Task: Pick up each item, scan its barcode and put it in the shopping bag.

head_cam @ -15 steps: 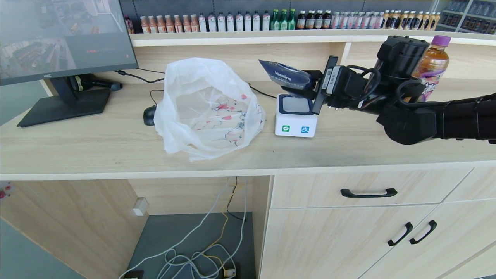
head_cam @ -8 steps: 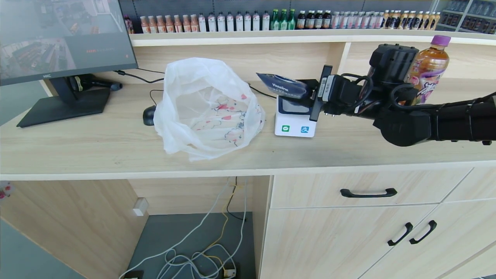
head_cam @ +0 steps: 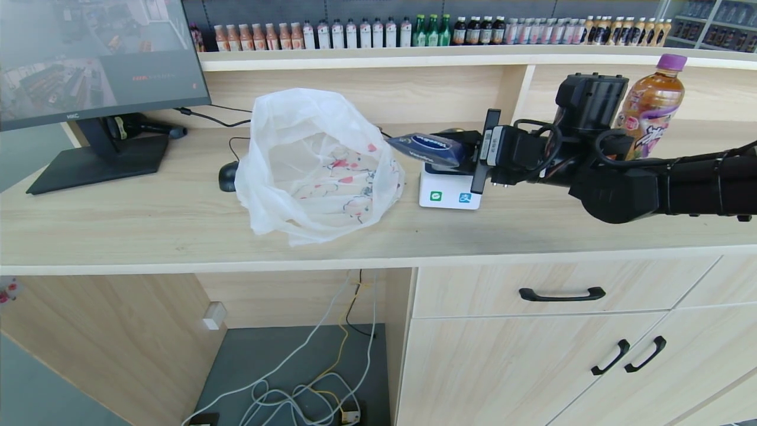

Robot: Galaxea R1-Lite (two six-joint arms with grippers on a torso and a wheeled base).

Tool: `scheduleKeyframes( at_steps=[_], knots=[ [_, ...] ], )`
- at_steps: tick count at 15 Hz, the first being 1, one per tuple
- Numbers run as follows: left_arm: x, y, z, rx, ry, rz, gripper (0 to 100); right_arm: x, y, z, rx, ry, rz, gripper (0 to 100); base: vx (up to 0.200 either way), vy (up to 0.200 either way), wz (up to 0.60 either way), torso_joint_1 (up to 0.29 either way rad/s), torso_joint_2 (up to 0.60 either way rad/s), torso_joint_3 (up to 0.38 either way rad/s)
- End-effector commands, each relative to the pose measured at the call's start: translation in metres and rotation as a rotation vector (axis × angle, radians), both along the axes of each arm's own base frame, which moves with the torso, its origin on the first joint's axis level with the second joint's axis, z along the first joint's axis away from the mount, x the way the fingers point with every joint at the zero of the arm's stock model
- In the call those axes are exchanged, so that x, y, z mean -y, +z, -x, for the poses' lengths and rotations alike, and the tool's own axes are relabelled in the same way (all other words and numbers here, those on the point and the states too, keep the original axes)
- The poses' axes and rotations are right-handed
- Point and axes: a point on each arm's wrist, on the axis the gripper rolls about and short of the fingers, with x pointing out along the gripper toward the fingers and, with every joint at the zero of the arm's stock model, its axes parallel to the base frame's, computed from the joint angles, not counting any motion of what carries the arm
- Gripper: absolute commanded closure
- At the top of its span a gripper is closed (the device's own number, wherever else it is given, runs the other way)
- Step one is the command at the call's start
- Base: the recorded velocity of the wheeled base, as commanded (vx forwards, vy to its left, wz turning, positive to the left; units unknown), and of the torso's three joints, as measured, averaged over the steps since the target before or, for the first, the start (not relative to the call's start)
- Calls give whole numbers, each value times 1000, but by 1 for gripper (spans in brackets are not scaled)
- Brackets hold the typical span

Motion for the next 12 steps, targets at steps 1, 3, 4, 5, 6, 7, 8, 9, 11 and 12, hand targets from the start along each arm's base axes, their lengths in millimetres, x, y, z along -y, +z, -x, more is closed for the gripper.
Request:
scheduleKeyframes(
  at_steps=[1, 3, 4, 5, 6, 7, 8, 9, 11, 12],
  knots=[
    [0, 0, 0, 0, 1, 0, 0, 0, -1, 0, -4, 1, 1, 100, 0, 0, 0, 0, 0, 0],
    [0, 0, 0, 0, 1, 0, 0, 0, -3, 0, -10, 1, 4, 100, 0, 0, 0, 0, 0, 0],
    [0, 0, 0, 0, 1, 0, 0, 0, -4, -1, -12, -1, 3, 100, 0, 0, 0, 0, 0, 0],
    [0, 0, 0, -1, 1, 0, 0, -1, -4, -1, -13, 1, 4, 100, 0, 0, 0, 0, 0, 0],
    [0, 0, 0, -1, 1, 0, 0, -1, -5, 0, -15, 1, 5, 100, 0, 0, 0, 0, 0, 0],
    [0, 0, 0, 0, 1, 0, 0, -1, -6, 0, -18, 1, 6, 100, 0, 0, 0, 0, 0, 0],
    [0, 0, 0, 0, 0, 0, 0, -1, -7, -1, -21, 1, 7, 100, 0, 0, 0, 0, 0, 0],
    [0, 0, 0, -1, 1, 0, 0, -1, -8, -2, -22, 1, 8, 100, 0, 0, 0, 0, 0, 0],
    [0, 0, 0, 0, 1, 0, 0, -1, -7, -2, -19, -1, 6, 100, 0, 0, 0, 0, 0, 0],
    [0, 0, 0, 0, 1, 0, 0, -2, -5, -1, -16, 1, 4, 100, 0, 0, 0, 0, 0, 0]
  ],
)
